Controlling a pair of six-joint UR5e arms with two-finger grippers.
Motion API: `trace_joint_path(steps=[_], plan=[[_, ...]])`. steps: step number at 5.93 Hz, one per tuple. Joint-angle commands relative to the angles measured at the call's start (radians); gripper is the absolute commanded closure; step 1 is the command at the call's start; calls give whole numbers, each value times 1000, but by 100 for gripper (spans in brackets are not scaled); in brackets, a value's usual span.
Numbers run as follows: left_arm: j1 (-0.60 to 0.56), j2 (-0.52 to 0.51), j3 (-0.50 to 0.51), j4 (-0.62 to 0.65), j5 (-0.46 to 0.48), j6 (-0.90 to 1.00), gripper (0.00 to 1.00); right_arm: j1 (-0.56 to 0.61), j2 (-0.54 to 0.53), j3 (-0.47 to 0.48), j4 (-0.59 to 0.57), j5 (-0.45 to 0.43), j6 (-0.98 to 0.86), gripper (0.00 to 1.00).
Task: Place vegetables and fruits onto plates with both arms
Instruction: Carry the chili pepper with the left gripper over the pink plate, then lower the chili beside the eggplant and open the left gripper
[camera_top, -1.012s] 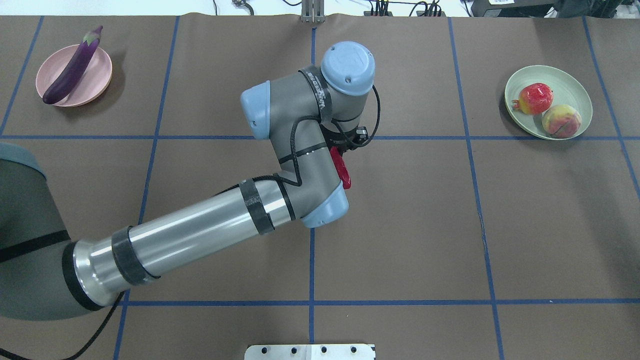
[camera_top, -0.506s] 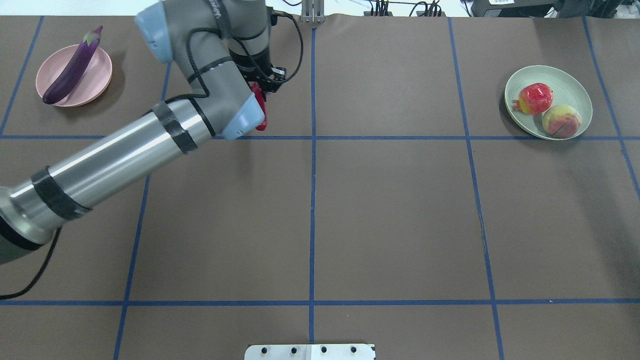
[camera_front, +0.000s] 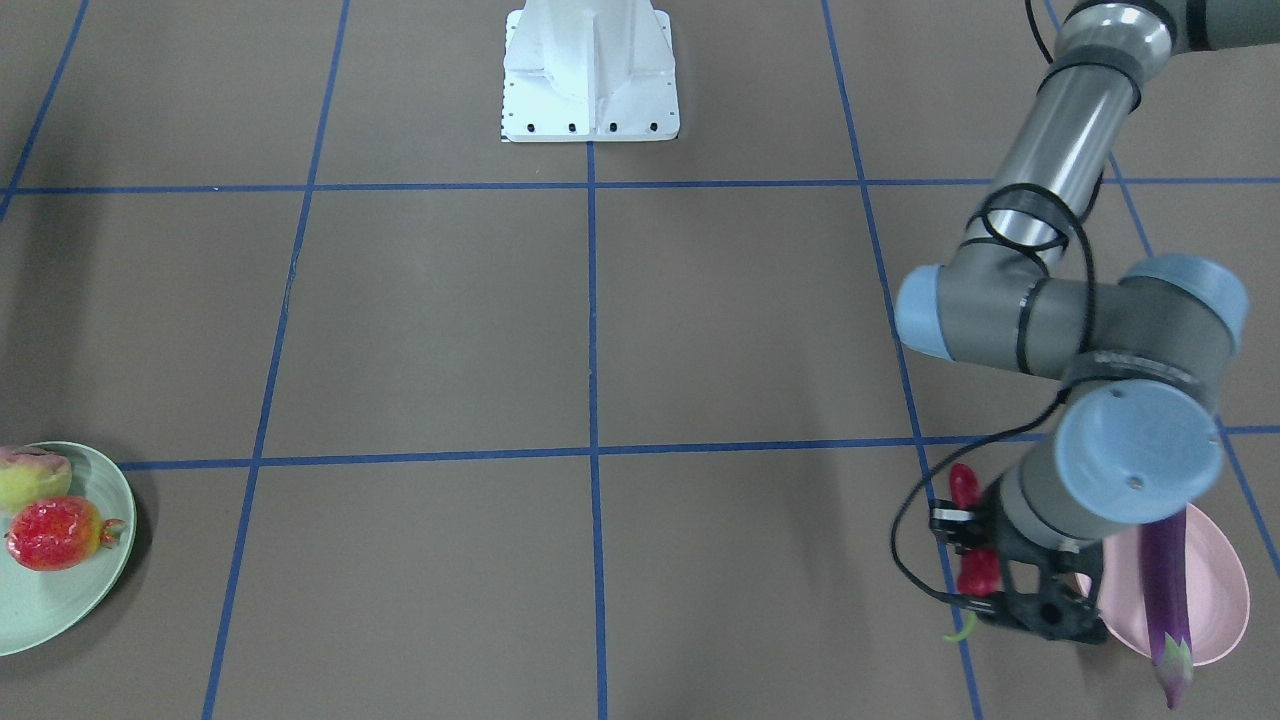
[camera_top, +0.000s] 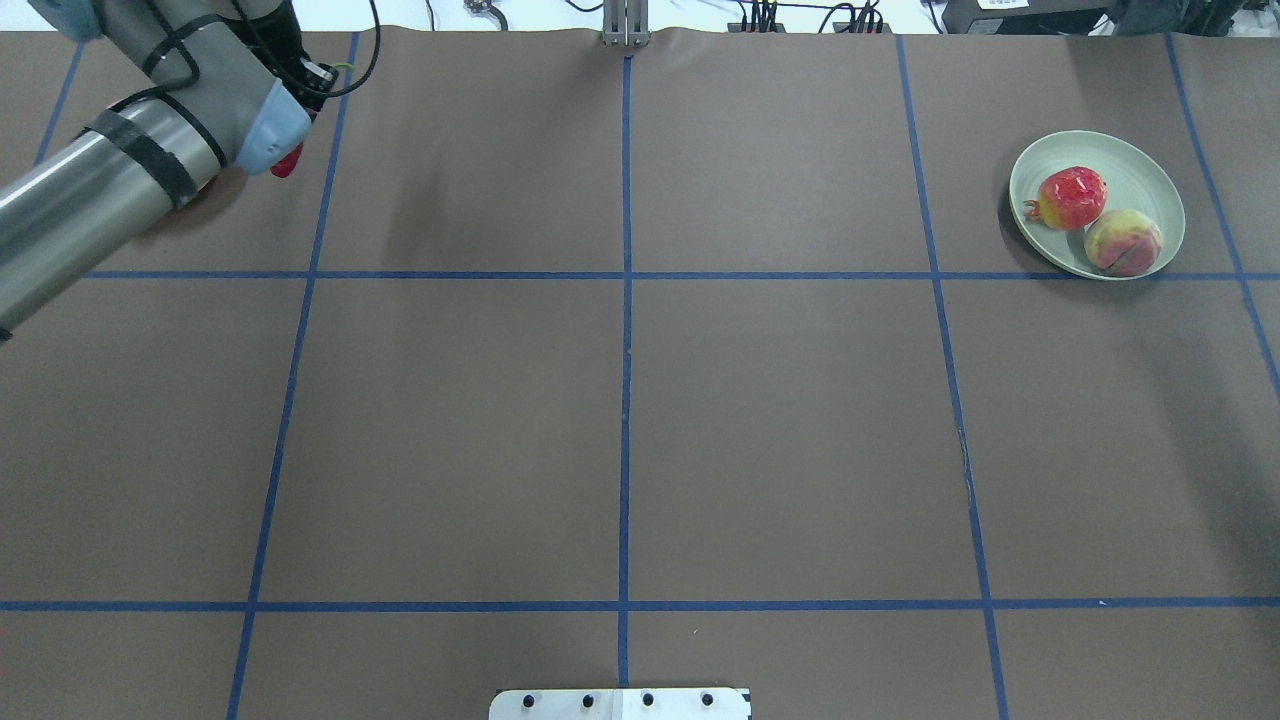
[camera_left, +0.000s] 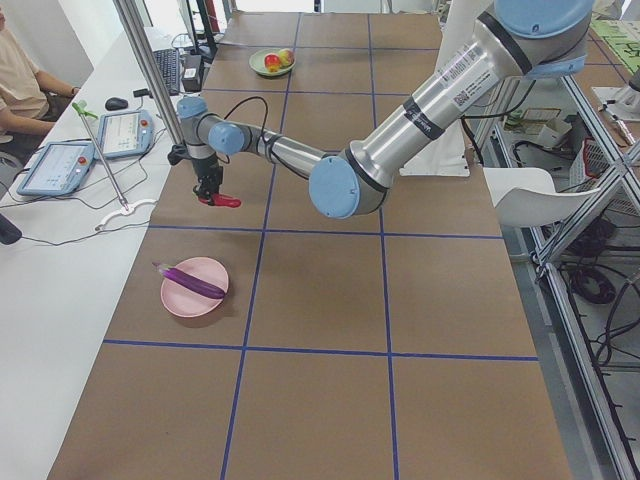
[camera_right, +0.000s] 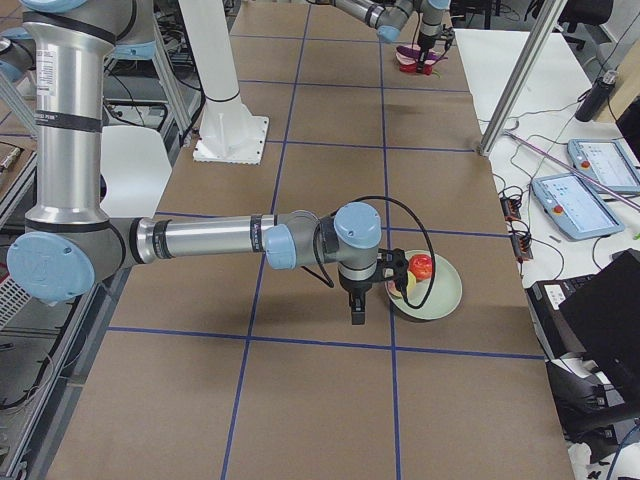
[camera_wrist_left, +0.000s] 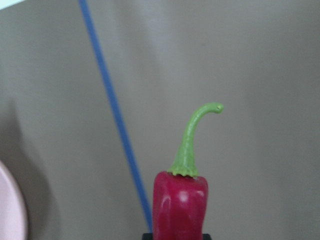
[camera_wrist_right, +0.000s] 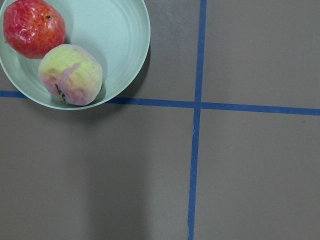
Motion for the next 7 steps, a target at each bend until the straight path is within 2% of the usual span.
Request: trace_joint_path(steps=[1,2,3,4,5,6,7], plan=[[-51,41,137,-143,127,105,100,0,0,1,2,2,0,0],[-51,44,180,-173,160,137,75,0,0,2,2,6,0,0],[-53,86,183,-242,160,136,15,0,-1,2,2,8,0,0],[-59,104,174,-282,156,124,1,0,0,2,2,8,0,0],[-62,111,135,-273,151,124,0,0,0,4,2,8,0,0],[-68,212,-6,-270,115,124,0,0,0,2,2,8,0,0],[-118,302,-115,-272,-6,125,0,0,0,2,2,8,2,0]])
